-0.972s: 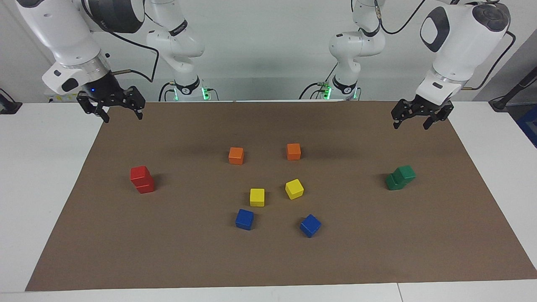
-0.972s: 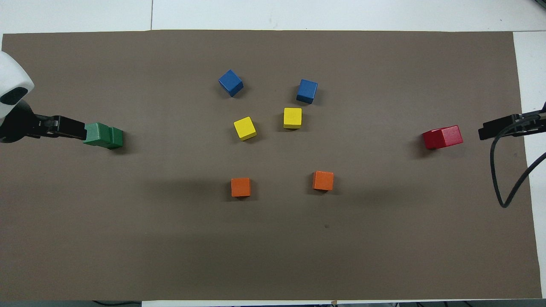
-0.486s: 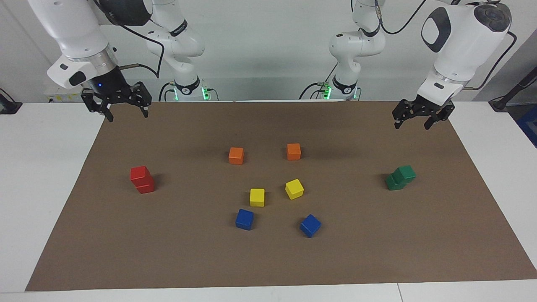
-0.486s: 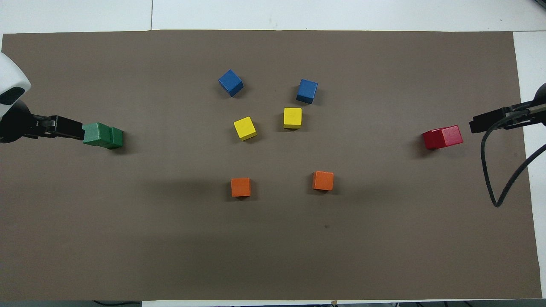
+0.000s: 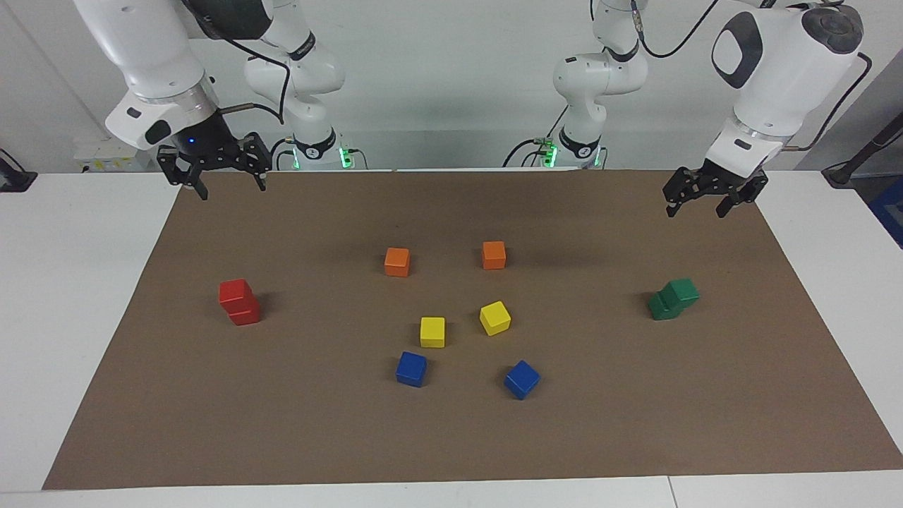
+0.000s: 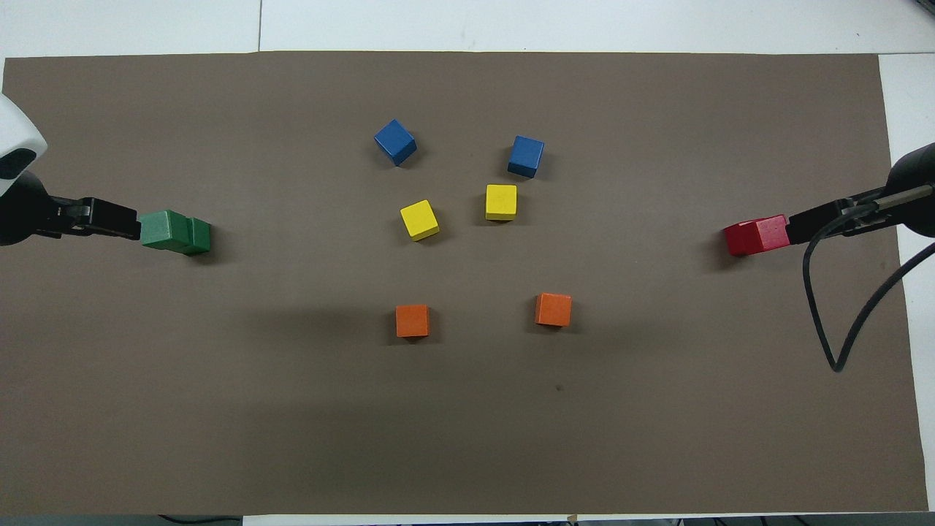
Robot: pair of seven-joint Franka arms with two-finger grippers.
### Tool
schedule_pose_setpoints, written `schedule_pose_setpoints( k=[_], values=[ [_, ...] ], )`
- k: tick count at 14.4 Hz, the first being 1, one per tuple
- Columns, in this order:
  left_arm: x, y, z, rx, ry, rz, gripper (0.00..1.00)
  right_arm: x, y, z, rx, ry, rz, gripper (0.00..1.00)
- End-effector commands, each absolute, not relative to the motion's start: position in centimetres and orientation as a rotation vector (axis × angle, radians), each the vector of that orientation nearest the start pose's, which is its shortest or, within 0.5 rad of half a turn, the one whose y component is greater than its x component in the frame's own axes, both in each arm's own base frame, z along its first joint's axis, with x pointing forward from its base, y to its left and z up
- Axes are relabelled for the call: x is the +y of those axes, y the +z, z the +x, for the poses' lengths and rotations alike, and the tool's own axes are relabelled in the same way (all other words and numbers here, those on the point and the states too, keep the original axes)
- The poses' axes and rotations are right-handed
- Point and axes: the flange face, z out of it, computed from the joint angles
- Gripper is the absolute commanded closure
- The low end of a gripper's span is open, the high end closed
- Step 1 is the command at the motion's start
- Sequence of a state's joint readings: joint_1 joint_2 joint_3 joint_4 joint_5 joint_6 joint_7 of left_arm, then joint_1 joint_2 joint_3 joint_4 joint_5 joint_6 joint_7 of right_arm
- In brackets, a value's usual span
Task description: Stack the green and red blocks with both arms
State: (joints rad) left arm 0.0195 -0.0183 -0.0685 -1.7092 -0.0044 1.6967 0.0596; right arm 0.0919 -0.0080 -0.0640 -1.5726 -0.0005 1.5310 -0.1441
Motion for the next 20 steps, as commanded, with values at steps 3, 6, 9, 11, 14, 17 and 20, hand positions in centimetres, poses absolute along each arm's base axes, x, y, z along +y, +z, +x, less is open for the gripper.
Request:
schedule_pose_setpoints(
  k=[3,6,9,11,14,17,20],
  values=[
    [-2.6,58.0,55.3,0.159,-0.019,-3.149,0.0,0.2,62.2,54.5,-0.214,0.08,-3.138,0.0],
    [-2.6,58.0,55.3,0.159,-0.019,-3.149,0.0,-0.7,62.2,54.5,-0.188,0.085,-3.138,0.0],
    [-2.6,58.0,55.3,0.159,-0.019,-3.149,0.0,-1.7,62.0,53.9,-0.156,0.123,-3.134,0.0],
    [-2.6,58.0,55.3,0.159,-0.019,-3.149,0.0,-1.8,61.9,53.9,-0.154,0.128,-3.135,0.0],
    [-2.6,58.0,55.3,0.159,-0.017,-3.149,0.0,-1.5,61.9,53.9,-0.163,0.126,-3.138,0.0],
    [-2.6,58.0,55.3,0.159,-0.017,-3.149,0.0,-1.6,61.8,53.8,-0.161,0.131,-3.137,0.0],
    [-2.6,58.0,55.3,0.159,-0.017,-3.149,0.0,-1.9,61.6,53.7,-0.151,0.129,-3.141,0.0]
  ],
)
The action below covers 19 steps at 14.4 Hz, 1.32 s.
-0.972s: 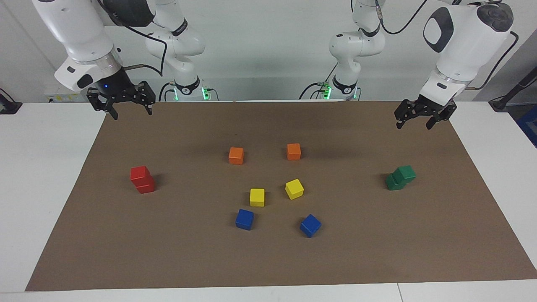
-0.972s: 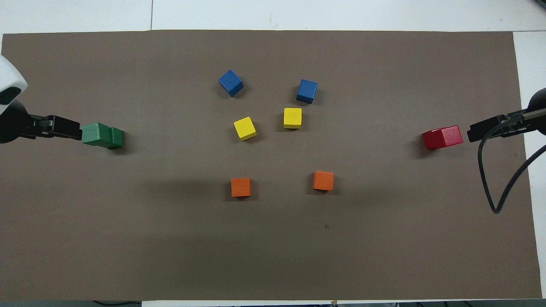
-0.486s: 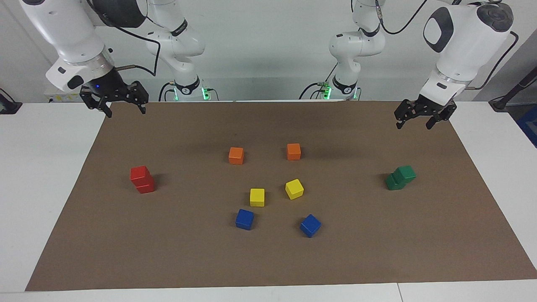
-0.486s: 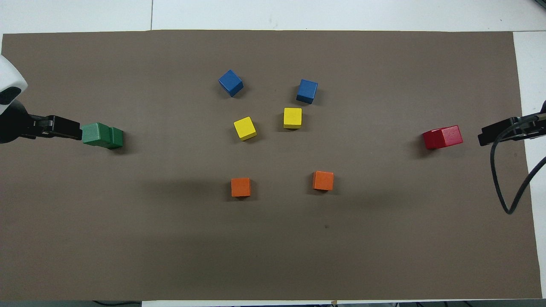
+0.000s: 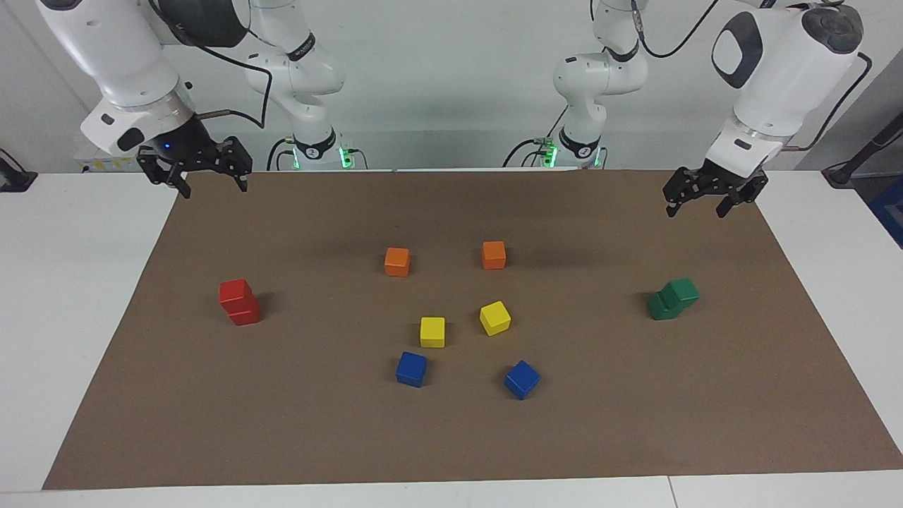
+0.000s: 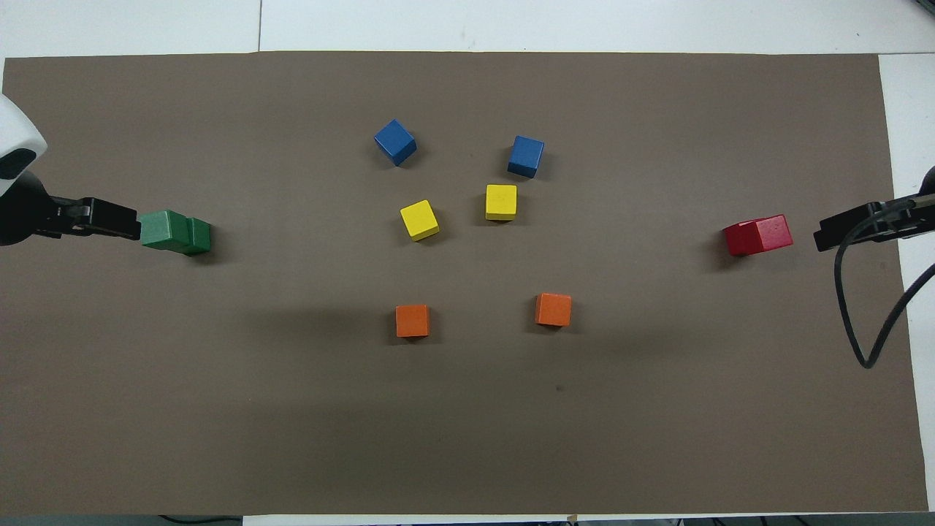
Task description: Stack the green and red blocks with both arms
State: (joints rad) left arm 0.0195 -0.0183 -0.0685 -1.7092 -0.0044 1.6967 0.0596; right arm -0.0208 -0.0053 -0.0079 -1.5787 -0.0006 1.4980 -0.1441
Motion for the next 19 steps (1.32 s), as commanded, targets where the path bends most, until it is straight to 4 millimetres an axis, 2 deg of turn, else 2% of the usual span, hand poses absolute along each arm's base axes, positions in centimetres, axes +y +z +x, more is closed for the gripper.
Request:
schedule_pose_setpoints(
  k=[1,5,9,19],
  values=[
    [-2.6,58.0,55.3,0.159,-0.017,-3.149,0.0,-1.9,61.5,53.7,-0.151,0.132,-3.144,0.0],
    [-2.6,58.0,55.3,0.159,-0.017,-3.149,0.0,-2.3,61.7,53.9,-0.15,0.103,-3.176,0.0],
    [-2.6,58.0,55.3,0.159,-0.017,-3.149,0.0,-3.7,61.9,54.0,-0.114,0.074,-3.188,0.0],
    [-2.6,58.0,55.2,0.159,-0.015,-3.149,0.0,-3.7,61.5,53.4,-0.115,0.088,-3.182,0.0]
  ],
)
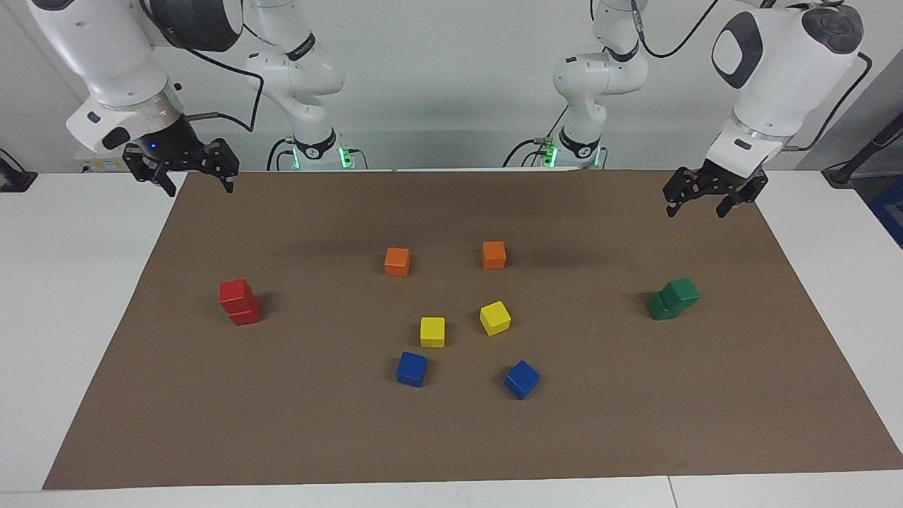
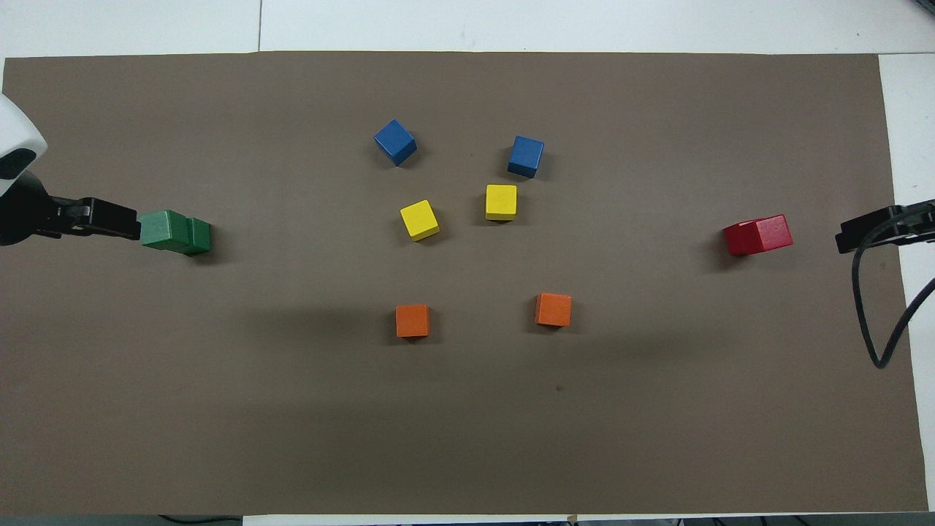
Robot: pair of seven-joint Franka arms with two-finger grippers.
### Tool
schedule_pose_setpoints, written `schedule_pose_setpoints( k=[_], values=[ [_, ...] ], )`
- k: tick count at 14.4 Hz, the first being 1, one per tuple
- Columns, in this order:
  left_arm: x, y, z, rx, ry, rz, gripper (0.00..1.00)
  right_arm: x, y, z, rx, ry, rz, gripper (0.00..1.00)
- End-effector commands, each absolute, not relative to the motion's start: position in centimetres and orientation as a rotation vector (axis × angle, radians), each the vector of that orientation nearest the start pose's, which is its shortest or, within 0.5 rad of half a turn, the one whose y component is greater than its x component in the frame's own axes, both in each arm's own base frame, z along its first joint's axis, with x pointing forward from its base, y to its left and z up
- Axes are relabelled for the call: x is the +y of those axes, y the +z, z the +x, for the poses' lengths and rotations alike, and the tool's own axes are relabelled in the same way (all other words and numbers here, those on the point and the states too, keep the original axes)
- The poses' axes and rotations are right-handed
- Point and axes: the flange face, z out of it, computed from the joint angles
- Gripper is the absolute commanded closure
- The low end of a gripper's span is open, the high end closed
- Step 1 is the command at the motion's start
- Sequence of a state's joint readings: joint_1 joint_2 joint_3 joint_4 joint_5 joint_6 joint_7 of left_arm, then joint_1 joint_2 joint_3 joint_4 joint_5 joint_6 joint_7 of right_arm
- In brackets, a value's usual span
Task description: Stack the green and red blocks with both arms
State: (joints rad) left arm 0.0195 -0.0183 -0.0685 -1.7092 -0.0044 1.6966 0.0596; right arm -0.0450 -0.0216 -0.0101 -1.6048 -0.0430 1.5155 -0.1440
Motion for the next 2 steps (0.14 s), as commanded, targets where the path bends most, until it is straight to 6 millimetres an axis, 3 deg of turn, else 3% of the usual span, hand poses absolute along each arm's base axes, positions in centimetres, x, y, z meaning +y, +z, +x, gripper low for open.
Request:
schedule_pose_setpoints(
  k=[1,2],
  values=[
    [-2.64,58.02,55.25,0.159,-0.017,-3.149,0.0,-3.74,61.52,53.41,-0.112,0.085,-3.182,0.0],
    [-2.64,58.0,55.24,0.159,-0.015,-3.149,0.0,-3.64,61.54,53.43,-0.112,0.082,-3.181,0.0]
  ],
)
